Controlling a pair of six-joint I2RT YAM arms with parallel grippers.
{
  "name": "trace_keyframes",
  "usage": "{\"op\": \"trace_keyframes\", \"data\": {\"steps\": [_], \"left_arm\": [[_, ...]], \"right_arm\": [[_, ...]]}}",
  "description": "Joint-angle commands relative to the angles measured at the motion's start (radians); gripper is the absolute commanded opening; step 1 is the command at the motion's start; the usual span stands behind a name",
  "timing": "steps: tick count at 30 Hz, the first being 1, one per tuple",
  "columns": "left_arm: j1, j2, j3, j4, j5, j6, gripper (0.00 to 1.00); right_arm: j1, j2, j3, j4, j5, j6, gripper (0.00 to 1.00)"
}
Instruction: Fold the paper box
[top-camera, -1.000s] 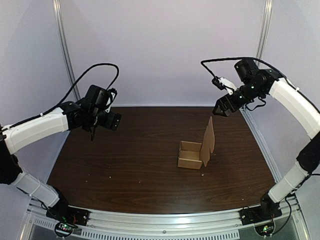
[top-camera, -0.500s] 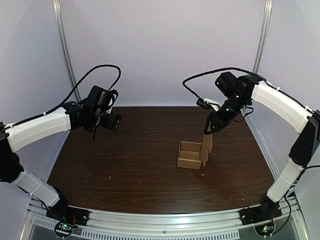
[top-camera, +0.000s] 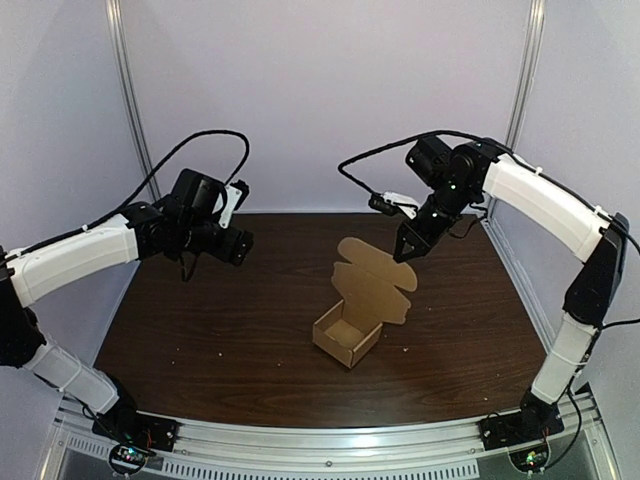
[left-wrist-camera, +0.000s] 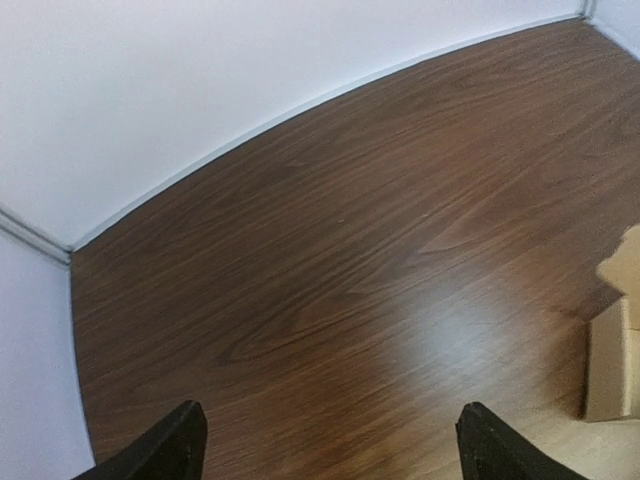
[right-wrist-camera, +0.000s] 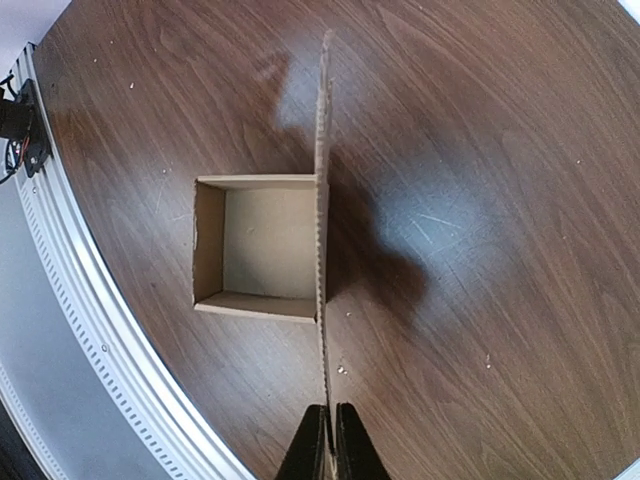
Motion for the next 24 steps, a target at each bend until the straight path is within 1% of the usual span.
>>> {"op": "trace_keyframes", "data": {"steps": [1,3,4,7,10,11,13,15,17,18,19,20,22,24], "left_arm": [[0.002,-0.074,-0.018,0.098,0.305,0.030,0.88],[-0.001,-0.097,-0.028,0.116,0.413,0.023,0.86],[-0.001,-0.106,-0.028,0.118,0.441,0.014,0.85],[-0.001,-0.136,-0.031,0.110,0.480,-0.008,0.84],[-0.001,-0.160,-0.048,0.110,0.513,-0.028,0.84],[-0.001,-0.165,-0.056,0.114,0.528,-0.035,0.84],[-0.001,-0.171,-0.073,0.123,0.546,-0.051,0.83],[-0.001,-0.169,-0.092,0.143,0.567,-0.066,0.83],[-0.001,-0.161,-0.106,0.161,0.587,-0.083,0.81],[-0.001,-0.158,-0.112,0.170,0.602,-0.088,0.81],[-0.001,-0.153,-0.118,0.181,0.615,-0.090,0.80],[-0.003,-0.151,-0.125,0.199,0.625,-0.095,0.80],[-0.017,-0.159,-0.155,0.249,0.616,-0.104,0.81],[-0.039,-0.182,-0.211,0.335,0.600,-0.099,0.82]], "right_arm": [[0.003,0.080,0.118,-0.020,0.032,-0.023,0.06],[0.004,0.128,0.165,-0.031,0.021,-0.029,0.06],[0.006,0.148,0.186,-0.039,0.012,-0.033,0.06],[0.021,0.206,0.236,-0.063,-0.001,-0.046,0.11],[0.048,0.234,0.256,-0.072,-0.008,-0.065,0.21],[0.057,0.238,0.259,-0.073,-0.009,-0.071,0.22],[0.070,0.248,0.266,-0.069,-0.003,-0.074,0.23],[0.074,0.257,0.272,-0.059,-0.006,-0.076,0.19],[0.076,0.263,0.278,-0.042,-0.020,-0.086,0.10],[0.077,0.266,0.282,-0.031,-0.032,-0.098,0.03],[0.077,0.265,0.282,-0.020,-0.045,-0.113,0.00],[0.077,0.265,0.281,-0.012,-0.060,-0.133,0.00],[0.076,0.267,0.284,-0.027,-0.142,-0.204,0.00],[0.077,0.265,0.282,-0.045,-0.222,-0.261,0.00]]}}
